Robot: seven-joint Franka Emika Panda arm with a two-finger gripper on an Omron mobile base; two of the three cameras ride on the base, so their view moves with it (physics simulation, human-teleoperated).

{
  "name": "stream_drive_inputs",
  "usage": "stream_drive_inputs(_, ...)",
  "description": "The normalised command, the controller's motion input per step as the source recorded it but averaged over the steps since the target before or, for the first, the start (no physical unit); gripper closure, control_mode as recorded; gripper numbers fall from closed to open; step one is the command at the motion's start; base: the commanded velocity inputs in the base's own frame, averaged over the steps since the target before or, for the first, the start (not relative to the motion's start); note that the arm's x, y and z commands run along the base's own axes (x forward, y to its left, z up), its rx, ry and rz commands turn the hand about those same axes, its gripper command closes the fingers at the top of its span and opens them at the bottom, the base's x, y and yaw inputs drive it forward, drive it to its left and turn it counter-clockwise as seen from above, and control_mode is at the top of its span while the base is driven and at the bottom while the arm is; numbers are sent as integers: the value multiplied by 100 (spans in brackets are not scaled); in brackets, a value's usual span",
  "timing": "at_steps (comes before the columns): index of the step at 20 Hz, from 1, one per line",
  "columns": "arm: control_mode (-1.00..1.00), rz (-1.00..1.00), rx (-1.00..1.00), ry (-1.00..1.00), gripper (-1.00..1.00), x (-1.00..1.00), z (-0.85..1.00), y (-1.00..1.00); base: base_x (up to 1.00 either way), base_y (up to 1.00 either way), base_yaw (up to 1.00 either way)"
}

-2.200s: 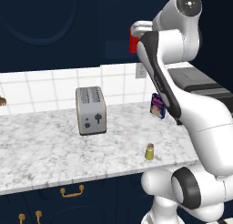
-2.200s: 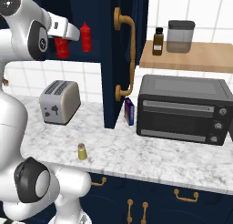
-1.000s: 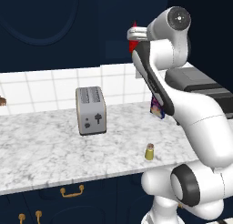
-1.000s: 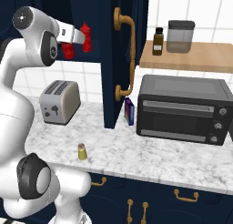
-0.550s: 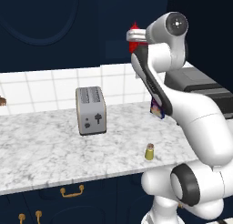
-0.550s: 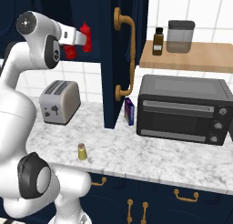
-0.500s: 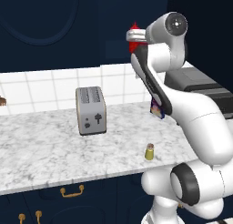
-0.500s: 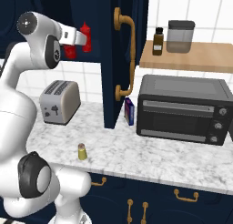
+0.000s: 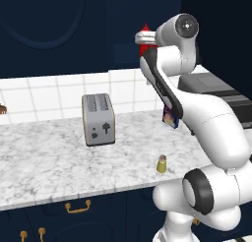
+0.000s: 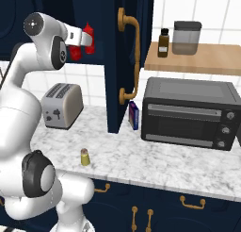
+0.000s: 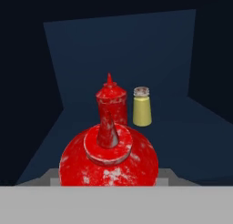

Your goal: Put the shaker and condiment bottle from the counter next to their counterparts in the cabinet.

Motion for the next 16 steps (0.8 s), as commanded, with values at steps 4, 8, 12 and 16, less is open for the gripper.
stream_drive_inputs(4, -100, 0, 0, 0, 100, 15, -7, 3, 0, 0, 0)
stream_drive_inputs(8, -100, 0, 0, 0, 100, 17, -9, 4, 0, 0, 0)
stream_drive_inputs(12, -100, 0, 0, 0, 100, 21, -11, 3, 0, 0, 0)
stream_drive_inputs(16, -100, 0, 0, 0, 100, 21, -9, 2, 0, 0, 0)
